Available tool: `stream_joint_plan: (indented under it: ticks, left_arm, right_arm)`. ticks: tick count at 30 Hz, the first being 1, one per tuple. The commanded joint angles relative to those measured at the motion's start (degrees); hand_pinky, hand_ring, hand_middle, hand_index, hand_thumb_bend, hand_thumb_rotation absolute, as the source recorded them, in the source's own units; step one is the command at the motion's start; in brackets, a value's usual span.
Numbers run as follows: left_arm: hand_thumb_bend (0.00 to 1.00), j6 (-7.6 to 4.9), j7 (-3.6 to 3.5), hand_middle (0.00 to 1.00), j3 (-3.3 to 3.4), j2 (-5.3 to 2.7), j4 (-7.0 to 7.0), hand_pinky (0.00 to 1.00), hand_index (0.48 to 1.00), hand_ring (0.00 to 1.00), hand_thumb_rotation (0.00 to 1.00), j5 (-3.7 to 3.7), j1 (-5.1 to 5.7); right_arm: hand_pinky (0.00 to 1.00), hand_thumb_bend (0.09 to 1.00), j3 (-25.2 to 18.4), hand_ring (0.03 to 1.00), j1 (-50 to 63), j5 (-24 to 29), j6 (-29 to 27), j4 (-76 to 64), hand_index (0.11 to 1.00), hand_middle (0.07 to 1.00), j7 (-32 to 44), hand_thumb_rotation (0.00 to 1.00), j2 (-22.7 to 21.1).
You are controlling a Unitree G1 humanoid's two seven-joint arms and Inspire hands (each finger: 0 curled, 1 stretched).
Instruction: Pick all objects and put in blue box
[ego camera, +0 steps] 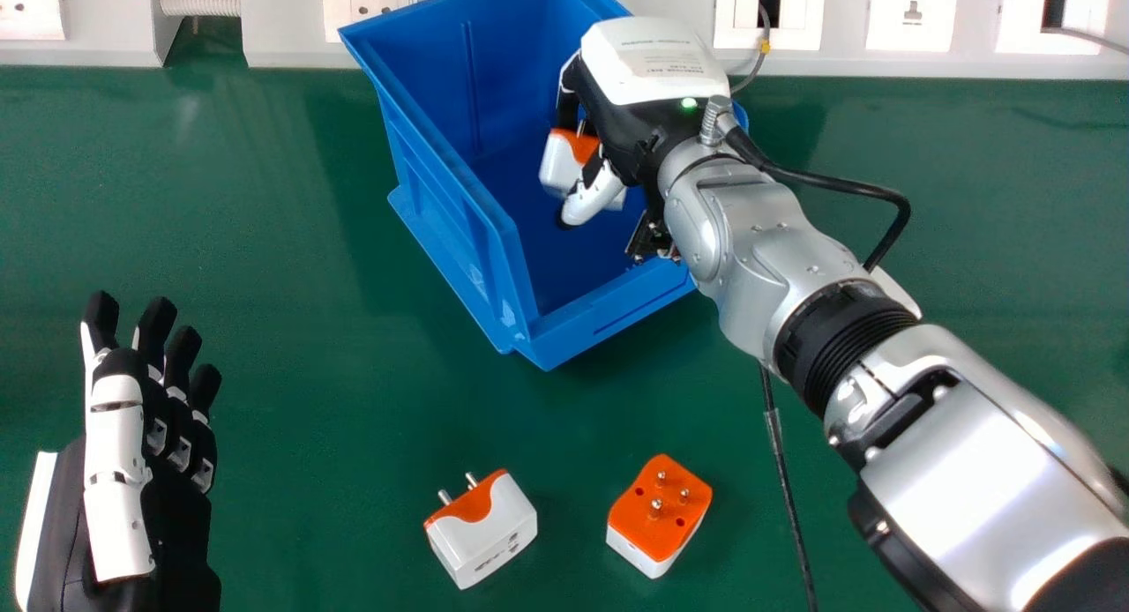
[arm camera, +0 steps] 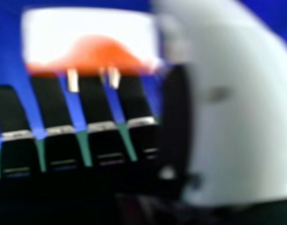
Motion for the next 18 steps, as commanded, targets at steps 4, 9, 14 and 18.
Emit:
stream_joint_plan:
  ticks: [4,9,14,18]
  left_arm:
    - [0.15,-1.33,-0.54,1.0,0.07,0.55,-0.31,1.0,1.0,1.0,1.0,0.53,-0.66]
    - [0.15,-1.34,-0.34,1.0,0.11,0.51,-0.2,1.0,1.0,1.0,1.0,0.95,-1.26]
    - [0.15,-1.43,-0.29,1.0,0.3,0.44,0.61,1.0,1.0,1.0,1.0,0.72,-2.22]
    - [0.14,-1.83,-0.46,1.0,0.47,0.72,1.18,1.0,0.998,1.0,1.0,1.01,-2.8]
  right_arm:
    - [0.76,0.551,-0.6,0.873,-0.2,0.8,0.0,-2.2,0.891,0.923,-0.6,0.59,-1.1]
    - [0.81,0.549,-1.4,0.922,0.7,1.9,-0.6,-3.4,0.936,0.961,-2.0,0.64,-1.6]
    - [0.82,0.527,-3.2,0.938,2.7,3.4,-2.0,-7.1,0.941,0.977,-5.5,0.62,-2.5]
    - [0.81,0.46,-4.5,0.932,7.9,3.4,-1.3,-16.8,0.929,0.97,-7.6,0.55,-4.5]
